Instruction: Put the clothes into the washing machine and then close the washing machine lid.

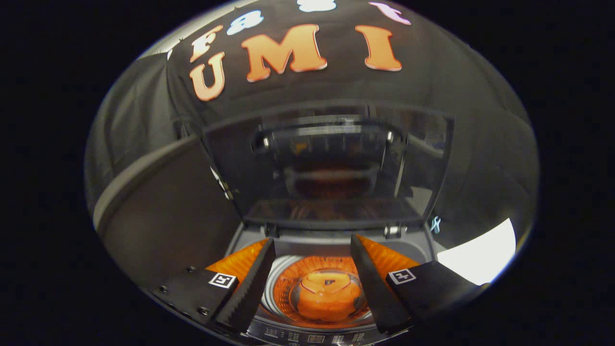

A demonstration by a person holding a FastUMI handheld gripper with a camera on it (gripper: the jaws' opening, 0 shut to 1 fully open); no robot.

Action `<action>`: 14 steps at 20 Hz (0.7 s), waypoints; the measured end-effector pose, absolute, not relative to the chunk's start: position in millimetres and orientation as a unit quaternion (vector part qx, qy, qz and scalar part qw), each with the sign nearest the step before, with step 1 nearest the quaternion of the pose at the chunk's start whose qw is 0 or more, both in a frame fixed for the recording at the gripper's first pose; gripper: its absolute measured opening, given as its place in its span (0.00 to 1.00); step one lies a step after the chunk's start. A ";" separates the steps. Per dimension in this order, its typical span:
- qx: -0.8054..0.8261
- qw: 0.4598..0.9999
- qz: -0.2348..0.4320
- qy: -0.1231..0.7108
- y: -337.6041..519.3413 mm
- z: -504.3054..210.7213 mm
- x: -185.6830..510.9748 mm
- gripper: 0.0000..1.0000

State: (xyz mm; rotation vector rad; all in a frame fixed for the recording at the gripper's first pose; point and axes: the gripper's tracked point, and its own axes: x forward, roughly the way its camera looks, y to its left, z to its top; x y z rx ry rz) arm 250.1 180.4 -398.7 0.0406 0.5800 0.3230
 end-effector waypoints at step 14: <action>0.044 0.982 0.178 0.051 171.1 -143.7 287.1 0.99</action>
